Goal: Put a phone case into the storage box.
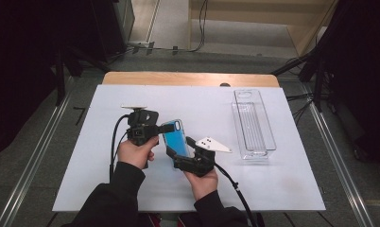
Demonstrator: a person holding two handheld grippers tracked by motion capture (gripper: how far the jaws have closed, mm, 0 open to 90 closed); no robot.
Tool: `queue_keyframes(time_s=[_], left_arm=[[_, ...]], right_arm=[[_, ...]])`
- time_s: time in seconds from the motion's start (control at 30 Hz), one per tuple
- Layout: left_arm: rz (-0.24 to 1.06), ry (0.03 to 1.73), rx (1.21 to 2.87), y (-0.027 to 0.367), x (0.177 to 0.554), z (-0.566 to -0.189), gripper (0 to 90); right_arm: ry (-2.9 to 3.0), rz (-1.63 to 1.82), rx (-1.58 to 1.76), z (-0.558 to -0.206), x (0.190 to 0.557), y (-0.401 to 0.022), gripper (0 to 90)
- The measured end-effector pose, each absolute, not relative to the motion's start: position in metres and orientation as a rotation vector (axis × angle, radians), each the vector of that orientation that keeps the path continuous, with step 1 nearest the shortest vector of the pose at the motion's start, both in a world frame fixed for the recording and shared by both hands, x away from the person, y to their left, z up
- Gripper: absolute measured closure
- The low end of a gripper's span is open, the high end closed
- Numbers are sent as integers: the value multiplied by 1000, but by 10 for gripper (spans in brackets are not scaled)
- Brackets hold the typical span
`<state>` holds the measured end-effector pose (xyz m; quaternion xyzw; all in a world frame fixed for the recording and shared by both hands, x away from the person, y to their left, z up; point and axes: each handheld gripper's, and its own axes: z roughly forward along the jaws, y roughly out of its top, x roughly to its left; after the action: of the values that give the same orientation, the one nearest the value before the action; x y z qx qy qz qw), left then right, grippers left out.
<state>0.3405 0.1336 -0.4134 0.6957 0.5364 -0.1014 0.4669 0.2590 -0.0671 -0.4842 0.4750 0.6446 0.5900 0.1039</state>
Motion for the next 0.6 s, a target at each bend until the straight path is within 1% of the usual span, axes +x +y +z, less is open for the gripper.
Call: queue_keyframes(time_s=[0.03, 0.07, 0.13, 0.3, 0.6], left_arm=[[-250, 1312, 1712, 134, 340, -413, 861], [-246, 1313, 1712, 134, 340, -413, 861], [-240, 1303, 1712, 135, 339, -411, 861], [-201, 1271, 1691, 136, 337, -404, 861], [-26, 1206, 1697, 137, 330, -399, 859]], right_arm=[[1905, 1761, 1397, -484, 260, -68, 39], [1907, 1783, 1402, -483, 262, -70, 0], [1931, 1814, 1399, -482, 265, -74, 0], [2019, 1751, 1424, -476, 272, -85, 0], [2217, 1606, 1345, -471, 281, -91, 0]])
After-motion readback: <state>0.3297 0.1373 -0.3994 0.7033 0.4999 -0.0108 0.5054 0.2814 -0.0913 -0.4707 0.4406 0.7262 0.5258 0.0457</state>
